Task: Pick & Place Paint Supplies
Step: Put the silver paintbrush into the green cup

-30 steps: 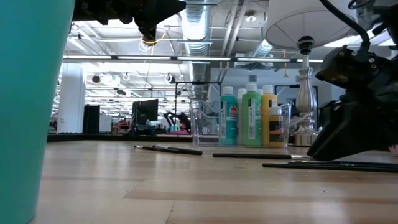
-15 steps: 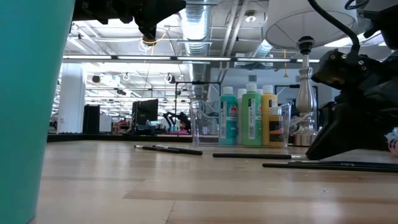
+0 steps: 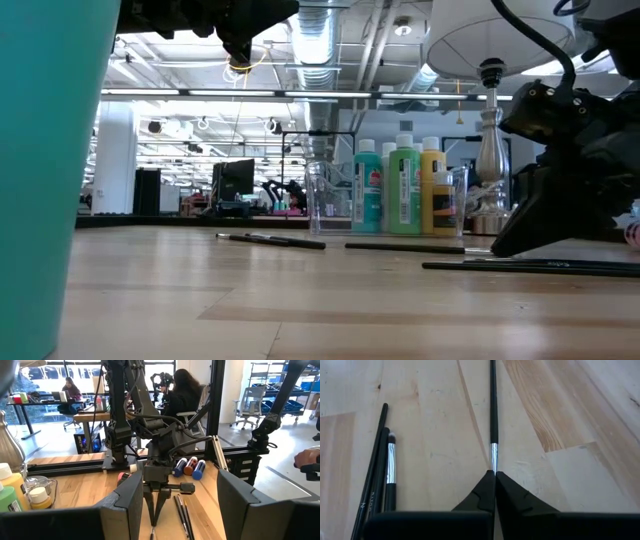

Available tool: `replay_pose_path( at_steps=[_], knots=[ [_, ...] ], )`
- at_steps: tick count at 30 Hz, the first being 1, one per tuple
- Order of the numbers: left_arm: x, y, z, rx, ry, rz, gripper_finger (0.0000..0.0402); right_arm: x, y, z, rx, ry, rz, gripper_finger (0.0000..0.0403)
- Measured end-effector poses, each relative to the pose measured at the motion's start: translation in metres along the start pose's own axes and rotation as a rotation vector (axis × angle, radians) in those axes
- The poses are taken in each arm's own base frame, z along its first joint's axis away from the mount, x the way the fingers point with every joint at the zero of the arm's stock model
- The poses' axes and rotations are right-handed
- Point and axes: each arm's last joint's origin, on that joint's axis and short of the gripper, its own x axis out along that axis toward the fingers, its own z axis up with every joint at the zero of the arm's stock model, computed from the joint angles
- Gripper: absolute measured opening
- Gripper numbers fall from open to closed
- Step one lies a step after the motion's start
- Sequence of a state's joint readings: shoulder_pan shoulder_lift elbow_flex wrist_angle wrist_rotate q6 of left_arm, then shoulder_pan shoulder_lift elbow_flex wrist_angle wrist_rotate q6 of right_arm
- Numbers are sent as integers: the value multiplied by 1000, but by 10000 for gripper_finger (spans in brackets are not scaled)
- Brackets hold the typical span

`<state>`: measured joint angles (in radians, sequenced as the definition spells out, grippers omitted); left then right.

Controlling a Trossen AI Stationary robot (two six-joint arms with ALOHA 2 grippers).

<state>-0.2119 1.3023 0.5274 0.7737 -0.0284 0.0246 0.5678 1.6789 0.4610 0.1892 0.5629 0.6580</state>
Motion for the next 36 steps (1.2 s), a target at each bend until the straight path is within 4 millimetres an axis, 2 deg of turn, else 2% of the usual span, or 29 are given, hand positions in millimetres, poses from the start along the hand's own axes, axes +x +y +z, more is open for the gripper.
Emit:
replay_pose_path(
  at_steps=[6,19,29,36],
  knots=[
    [0,0,0,0,-1,0,153,-6,-2,5,23,24,62,0],
    [0,0,0,-7,-2,0,153,-22,-23,29,121,115,125,0],
    [0,0,0,-13,4,0,153,-34,-11,64,100,149,99,0],
    [-1,2,-14,-29,150,57,153,-48,-4,92,99,175,113,0]
  ],
)
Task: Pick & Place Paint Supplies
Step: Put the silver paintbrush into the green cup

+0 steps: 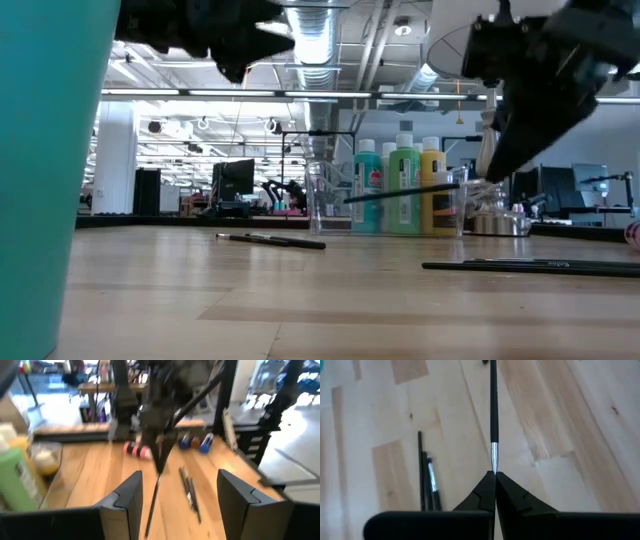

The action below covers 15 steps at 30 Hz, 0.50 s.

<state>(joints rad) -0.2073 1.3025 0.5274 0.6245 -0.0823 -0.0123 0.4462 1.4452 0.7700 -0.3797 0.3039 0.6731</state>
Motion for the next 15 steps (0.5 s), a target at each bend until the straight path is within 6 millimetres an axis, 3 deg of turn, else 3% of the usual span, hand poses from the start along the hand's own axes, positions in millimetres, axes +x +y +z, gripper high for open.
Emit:
replay_pose_path(
  at_steps=[7,15],
  knots=[
    [0,12,-12,-75,123,54,153,-27,8,33,-4,89,34,0],
    [-5,31,-28,-190,297,149,153,-77,12,83,4,108,71,0]
  ],
)
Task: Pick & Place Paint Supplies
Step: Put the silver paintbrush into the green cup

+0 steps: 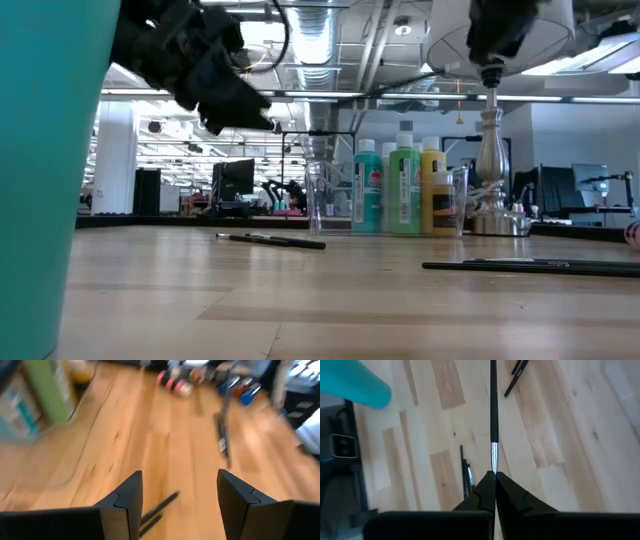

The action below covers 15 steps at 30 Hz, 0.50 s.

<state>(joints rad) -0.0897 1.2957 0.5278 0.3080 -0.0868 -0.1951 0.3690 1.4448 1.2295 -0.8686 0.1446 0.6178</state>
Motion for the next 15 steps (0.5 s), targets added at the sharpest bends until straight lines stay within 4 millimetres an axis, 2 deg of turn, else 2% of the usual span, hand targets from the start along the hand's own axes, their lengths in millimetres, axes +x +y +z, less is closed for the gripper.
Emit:
replay_pose_path(
  at_steps=[7,11,15],
  knots=[
    [0,18,-10,-77,124,85,153,-37,0,23,36,-15,17,0],
    [-1,21,-12,-81,148,99,153,-36,4,34,36,44,5,0],
    [-1,21,-13,-78,154,92,153,-24,22,53,-38,151,-28,0]
  ],
)
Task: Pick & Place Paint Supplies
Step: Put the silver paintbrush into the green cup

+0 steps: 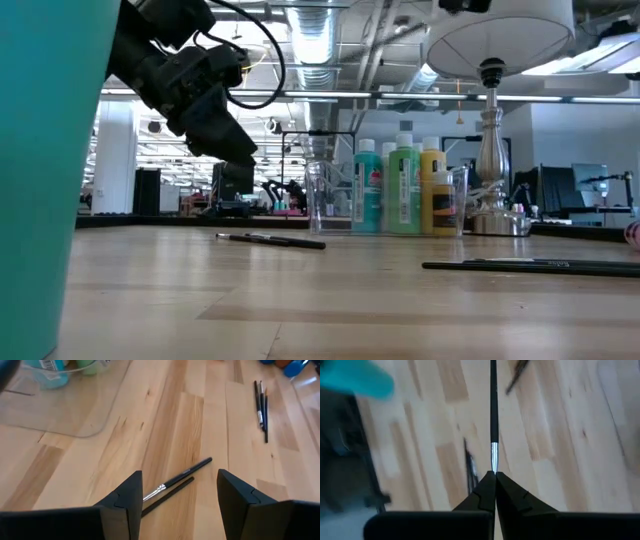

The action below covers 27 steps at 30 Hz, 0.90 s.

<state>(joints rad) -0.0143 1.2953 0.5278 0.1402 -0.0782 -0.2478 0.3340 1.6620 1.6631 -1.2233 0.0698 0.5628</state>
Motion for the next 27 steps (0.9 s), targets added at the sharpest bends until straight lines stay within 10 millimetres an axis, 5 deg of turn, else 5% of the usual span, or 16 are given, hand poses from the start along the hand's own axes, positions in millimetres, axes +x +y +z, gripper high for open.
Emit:
replay_pose_path(
  at_steps=[3,10,27],
  knots=[
    [0,1,-3,6,30,3,153,2,18,19,-66,61,-28,0],
    [-1,3,-13,12,134,29,153,-27,45,55,-125,38,29,0],
    [-6,7,-23,-2,247,72,153,-18,40,56,-44,115,76,0]
  ],
)
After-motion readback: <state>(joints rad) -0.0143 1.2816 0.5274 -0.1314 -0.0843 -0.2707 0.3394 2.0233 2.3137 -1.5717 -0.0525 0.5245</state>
